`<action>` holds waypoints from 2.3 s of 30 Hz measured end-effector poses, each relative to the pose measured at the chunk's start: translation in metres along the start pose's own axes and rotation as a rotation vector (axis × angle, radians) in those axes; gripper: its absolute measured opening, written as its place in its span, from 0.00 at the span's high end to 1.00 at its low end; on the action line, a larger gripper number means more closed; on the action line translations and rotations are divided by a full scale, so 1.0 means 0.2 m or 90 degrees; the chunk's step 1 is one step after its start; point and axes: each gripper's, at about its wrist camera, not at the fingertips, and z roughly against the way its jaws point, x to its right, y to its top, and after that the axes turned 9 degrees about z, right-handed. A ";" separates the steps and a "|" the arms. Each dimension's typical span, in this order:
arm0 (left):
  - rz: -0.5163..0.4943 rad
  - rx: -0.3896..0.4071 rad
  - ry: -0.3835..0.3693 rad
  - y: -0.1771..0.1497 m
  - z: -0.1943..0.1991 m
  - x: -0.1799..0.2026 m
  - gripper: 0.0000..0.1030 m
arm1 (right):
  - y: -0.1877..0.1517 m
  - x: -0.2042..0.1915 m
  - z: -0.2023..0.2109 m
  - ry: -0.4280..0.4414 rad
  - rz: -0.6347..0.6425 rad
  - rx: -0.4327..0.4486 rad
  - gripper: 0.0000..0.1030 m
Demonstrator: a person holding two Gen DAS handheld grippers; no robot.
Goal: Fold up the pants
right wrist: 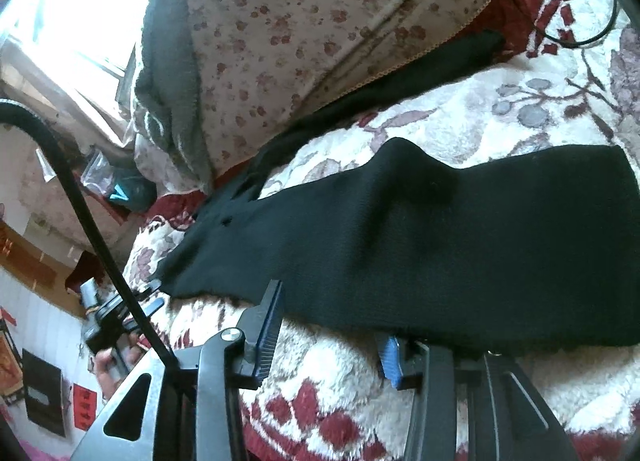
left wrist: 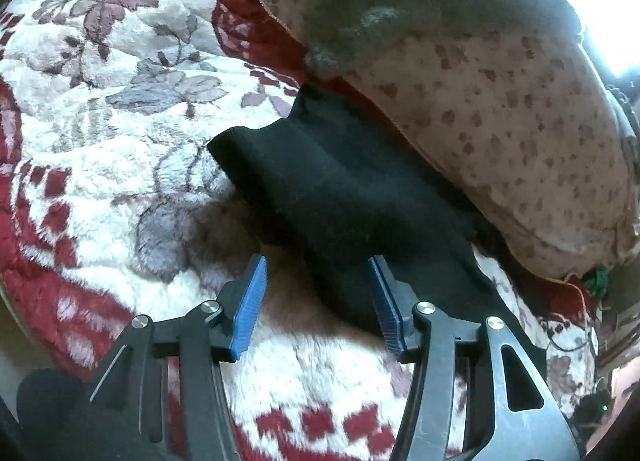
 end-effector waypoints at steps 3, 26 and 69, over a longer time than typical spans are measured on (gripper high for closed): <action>-0.001 0.011 0.017 0.02 -0.05 0.00 0.51 | -0.02 0.00 0.05 -0.005 0.001 -0.001 0.60; 0.005 0.015 0.019 0.08 -0.19 0.07 0.51 | -0.16 0.27 0.29 0.021 -0.155 0.063 0.50; -0.014 -0.004 0.051 -0.14 0.07 -0.17 0.79 | -0.12 0.49 0.43 -0.149 -0.158 0.102 0.83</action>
